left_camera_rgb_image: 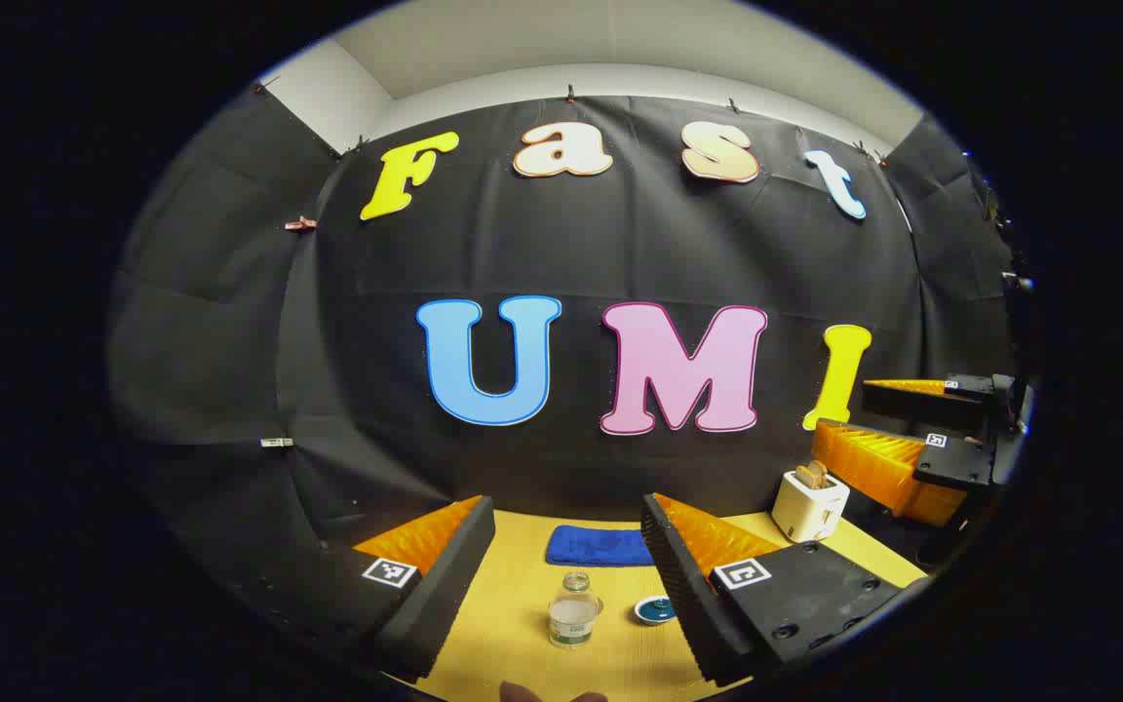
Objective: Open the teacup lid with one hand, grasp the water bottle and pour water into the teacup with the other hand; after pouring, place the water bottle on the coaster and then close the teacup lid.
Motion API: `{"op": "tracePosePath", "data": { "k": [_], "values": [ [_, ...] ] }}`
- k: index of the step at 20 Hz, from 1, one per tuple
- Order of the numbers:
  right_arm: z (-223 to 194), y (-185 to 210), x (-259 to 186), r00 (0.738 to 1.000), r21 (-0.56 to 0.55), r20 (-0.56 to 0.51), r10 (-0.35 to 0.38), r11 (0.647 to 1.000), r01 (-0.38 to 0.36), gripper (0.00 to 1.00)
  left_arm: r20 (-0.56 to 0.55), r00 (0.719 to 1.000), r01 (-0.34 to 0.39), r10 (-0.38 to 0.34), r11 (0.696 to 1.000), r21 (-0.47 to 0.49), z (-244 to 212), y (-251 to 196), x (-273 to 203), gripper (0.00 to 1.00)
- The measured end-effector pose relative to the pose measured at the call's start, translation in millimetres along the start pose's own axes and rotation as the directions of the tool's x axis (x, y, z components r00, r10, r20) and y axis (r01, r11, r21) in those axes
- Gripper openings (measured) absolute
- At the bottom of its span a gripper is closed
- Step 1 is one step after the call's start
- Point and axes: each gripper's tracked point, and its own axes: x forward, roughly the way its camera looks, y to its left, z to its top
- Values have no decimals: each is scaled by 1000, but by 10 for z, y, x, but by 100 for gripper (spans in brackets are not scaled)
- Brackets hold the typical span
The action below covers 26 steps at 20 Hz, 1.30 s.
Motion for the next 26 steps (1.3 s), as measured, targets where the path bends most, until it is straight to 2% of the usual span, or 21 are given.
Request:
{"op": "tracePosePath", "data": {
  "k": [9, 17, 22, 26],
  "values": [
    [5, 77, 309, 1000, 24, -13, -28, 999, 28, 98, -12, 1000, 27, -27, 1000, 2, -32, 224, 335, 95],
    [-65, 145, 575, 997, -6, -27, -77, 997, 77, 98, -7, 994, 110, -110, 994, 2, -67, 271, 668, 95],
    [-230, 167, 644, 995, 3, -44, -95, 995, 95, 98, -12, 988, 153, -153, 988, 10, -159, 308, 820, 95],
    [-493, 103, 689, 989, -31, -70, -128, 992, 126, 98, -12, 980, 198, -197, 979, 40, -362, 296, 942, 95]
  ]
}}
